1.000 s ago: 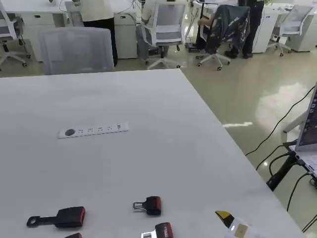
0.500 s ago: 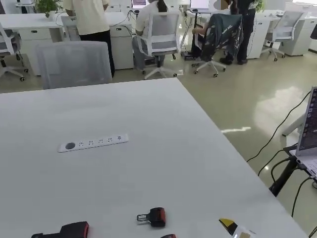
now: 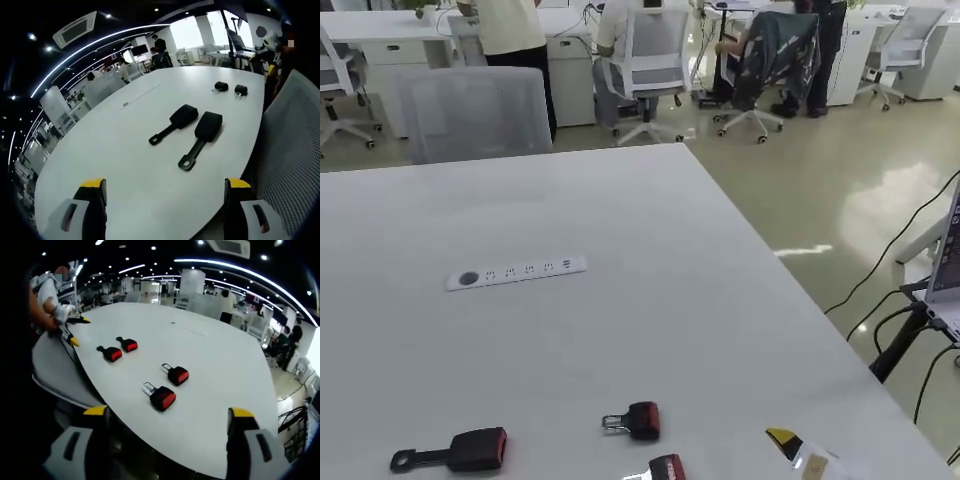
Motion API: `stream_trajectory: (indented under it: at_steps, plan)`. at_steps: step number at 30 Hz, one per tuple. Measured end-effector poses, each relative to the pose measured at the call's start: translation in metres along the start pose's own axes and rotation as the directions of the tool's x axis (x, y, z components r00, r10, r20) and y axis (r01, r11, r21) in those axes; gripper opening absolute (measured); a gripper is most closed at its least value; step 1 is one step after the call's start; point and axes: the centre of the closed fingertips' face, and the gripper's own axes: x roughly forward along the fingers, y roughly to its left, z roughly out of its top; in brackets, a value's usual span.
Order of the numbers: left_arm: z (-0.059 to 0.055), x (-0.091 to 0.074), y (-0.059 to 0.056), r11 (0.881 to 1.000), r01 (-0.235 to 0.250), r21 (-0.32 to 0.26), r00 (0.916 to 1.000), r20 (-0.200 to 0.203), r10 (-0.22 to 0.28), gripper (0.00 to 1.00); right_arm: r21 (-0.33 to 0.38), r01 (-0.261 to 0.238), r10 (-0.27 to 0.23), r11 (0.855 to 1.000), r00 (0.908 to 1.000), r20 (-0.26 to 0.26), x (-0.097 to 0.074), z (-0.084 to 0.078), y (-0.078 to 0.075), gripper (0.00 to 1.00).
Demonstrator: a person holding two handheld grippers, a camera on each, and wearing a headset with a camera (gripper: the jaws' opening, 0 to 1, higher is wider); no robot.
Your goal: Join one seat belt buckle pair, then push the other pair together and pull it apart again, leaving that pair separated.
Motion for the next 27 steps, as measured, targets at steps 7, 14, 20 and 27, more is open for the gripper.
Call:
stream_trajectory:
  at_steps: [7,14,20,27]
  plan:
    - [-0.002,0.003,-0.011,0.999,0.039,0.035,0.9990,-0.024,-0.038,1.00,-0.020,-0.014,0.014,1.000,0.9999,0.001,0.005,0.001,0.003,1.00]
    - [0.000,0.002,-0.010,0.999,0.041,0.015,0.9991,-0.015,-0.041,1.00,0.008,-0.021,0.021,1.000,0.9997,-0.010,0.011,-0.002,0.005,1.00]
    - [-0.002,0.002,-0.007,0.999,0.030,0.015,0.9993,-0.023,-0.029,1.00,-0.003,-0.040,0.040,0.999,0.9989,-0.023,0.016,0.002,0.009,1.00]
    - [-0.002,0.002,-0.008,0.999,0.031,0.025,0.9992,-0.028,-0.030,1.00,-0.019,-0.056,0.055,0.998,0.9982,-0.023,0.020,0.007,0.009,1.00]
